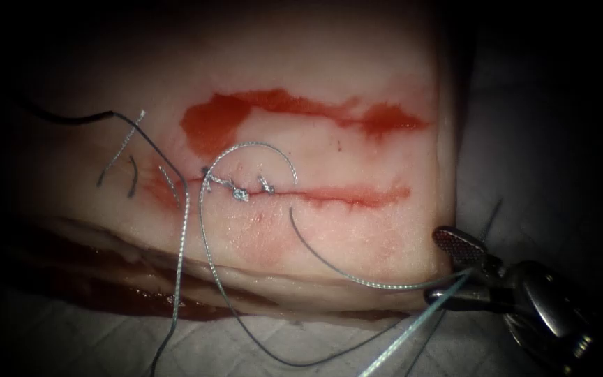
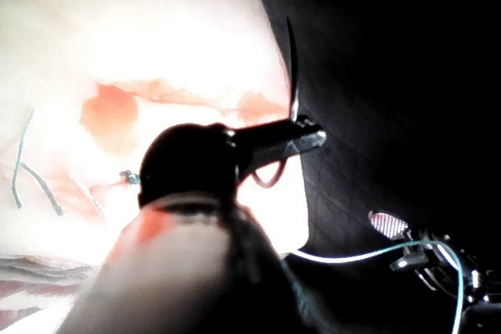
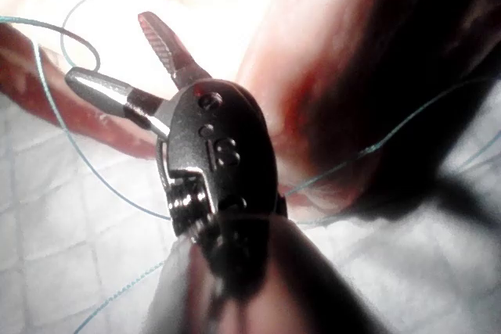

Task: Wound Closure
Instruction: Pull the thread all the way through the tissue, leaving a short tail on the top side of the wound

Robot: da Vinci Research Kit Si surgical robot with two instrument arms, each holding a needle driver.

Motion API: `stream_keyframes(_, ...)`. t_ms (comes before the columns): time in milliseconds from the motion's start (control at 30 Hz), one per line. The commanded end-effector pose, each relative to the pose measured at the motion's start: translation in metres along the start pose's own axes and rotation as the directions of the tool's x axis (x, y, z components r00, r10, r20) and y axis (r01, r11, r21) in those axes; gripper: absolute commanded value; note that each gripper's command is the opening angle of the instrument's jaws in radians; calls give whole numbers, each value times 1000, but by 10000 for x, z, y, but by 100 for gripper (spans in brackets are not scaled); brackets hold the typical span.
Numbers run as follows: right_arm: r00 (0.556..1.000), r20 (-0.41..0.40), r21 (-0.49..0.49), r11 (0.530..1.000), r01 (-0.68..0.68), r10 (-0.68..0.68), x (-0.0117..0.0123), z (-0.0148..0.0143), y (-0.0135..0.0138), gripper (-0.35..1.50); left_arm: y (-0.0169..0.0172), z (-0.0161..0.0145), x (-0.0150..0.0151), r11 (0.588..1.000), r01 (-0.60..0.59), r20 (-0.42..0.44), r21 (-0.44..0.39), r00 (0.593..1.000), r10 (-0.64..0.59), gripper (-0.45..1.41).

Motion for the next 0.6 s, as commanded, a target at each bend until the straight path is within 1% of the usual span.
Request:
stream_keyframes(33,998,-11,-14,998,-60,59,4,-2,-3,138,6,3,3,1000,0,0,1,1000,0,-45)
stream_keyframes(100,997,-14,-18,997,-70,70,4,-6,-4,140,6,3,3,1000,0,0,1,1000,0,-45)
stream_keyframes(133,997,-19,-27,997,-74,73,5,-13,-7,143,6,3,3,1000,0,0,1,1000,0,-45)
stream_keyframes(233,997,-27,-41,997,-68,67,7,-25,-13,142,5,3,3,1000,0,0,1,1000,0,-45)
stream_keyframes(300,998,-45,-44,998,38,-40,8,-31,-18,132,5,4,3,1000,0,1,1,1000,0,-45)
stream_keyframes(333,994,-72,-35,996,83,-85,8,-31,-21,132,5,4,3,1000,0,1,1,1000,0,-45)
stream_keyframes(367,979,-152,20,990,141,-136,6,-21,-30,127,5,4,3,1000,0,-1,3,1000,0,-45)
stream_keyframes(400,979,-152,20,990,141,-136,6,-21,-30,127,5,4,3,1000,0,-1,3,1000,0,-45)
stream_keyframes(433,954,-209,61,970,234,-217,2,-4,-39,111,5,4,4,1000,0,-1,3,1000,0,-45)
stream_keyframes(467,945,-219,66,963,262,-242,0,3,-41,96,5,4,3,1000,0,-2,3,1000,0,-45)
stream_keyframes(500,936,-217,81,950,302,-279,-1,10,-42,95,5,4,3,1000,0,-2,3,1000,0,-45)
stream_keyframes(533,918,-206,90,928,361,-338,-3,17,-43,88,5,4,3,1000,0,-2,3,1000,0,-45)
stream_keyframes(600,857,-179,18,869,495,-484,-7,33,-42,91,5,4,3,1000,0,-2,3,1000,0,-45)
